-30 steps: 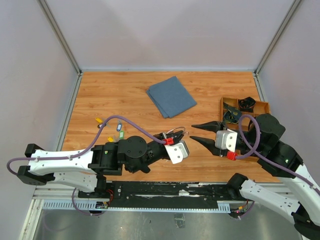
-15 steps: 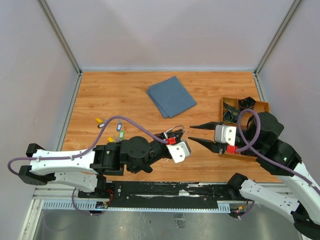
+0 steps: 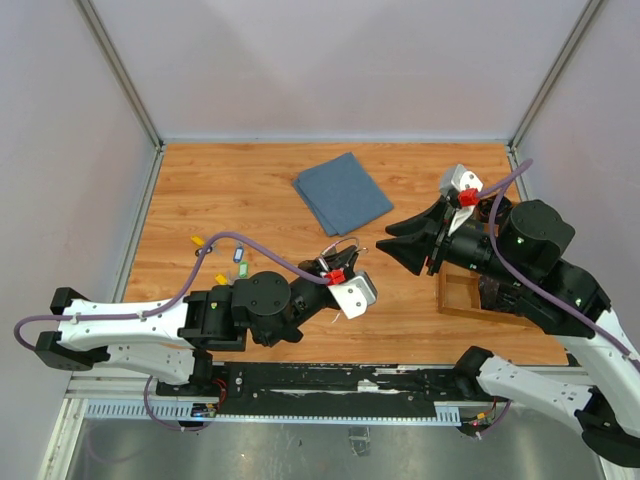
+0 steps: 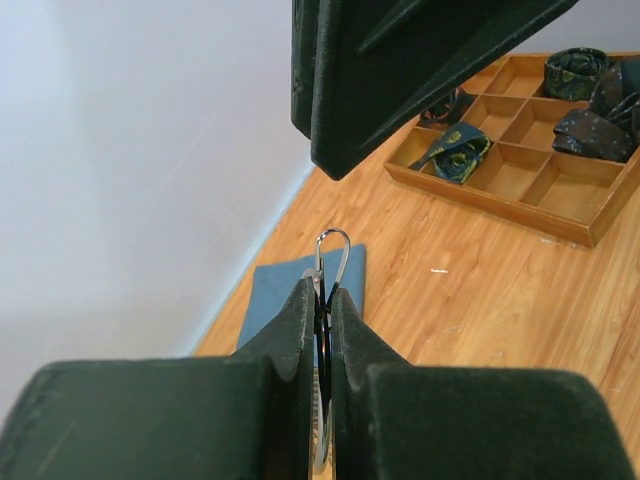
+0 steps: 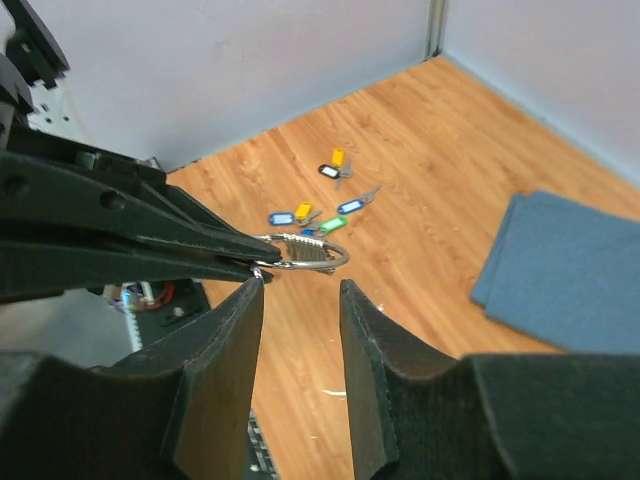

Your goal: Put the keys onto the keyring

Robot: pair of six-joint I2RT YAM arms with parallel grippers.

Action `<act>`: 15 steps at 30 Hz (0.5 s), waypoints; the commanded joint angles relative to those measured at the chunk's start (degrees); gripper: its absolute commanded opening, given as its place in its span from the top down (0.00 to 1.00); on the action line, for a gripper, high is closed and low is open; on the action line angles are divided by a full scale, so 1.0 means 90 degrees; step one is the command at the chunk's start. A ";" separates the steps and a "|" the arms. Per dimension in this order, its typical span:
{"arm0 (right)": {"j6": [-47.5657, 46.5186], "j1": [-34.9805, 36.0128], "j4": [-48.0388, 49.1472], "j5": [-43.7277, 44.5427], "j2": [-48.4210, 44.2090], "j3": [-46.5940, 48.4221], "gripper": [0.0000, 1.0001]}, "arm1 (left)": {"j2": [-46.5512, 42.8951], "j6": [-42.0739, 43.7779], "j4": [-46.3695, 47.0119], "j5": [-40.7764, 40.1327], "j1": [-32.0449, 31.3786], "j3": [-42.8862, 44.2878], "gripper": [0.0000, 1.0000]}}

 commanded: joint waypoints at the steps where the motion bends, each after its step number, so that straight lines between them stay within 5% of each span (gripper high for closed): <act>1: 0.1240 0.0075 -0.0288 -0.0015 0.0186 0.0331 0.63 | -0.0147 0.0120 0.0366 -0.0158 0.0028 -0.0044 1.00; 15: 0.1421 0.0072 -0.0535 -0.0630 0.0639 0.0499 0.70 | -0.0144 0.0119 0.0373 -0.0140 0.0029 -0.0049 0.99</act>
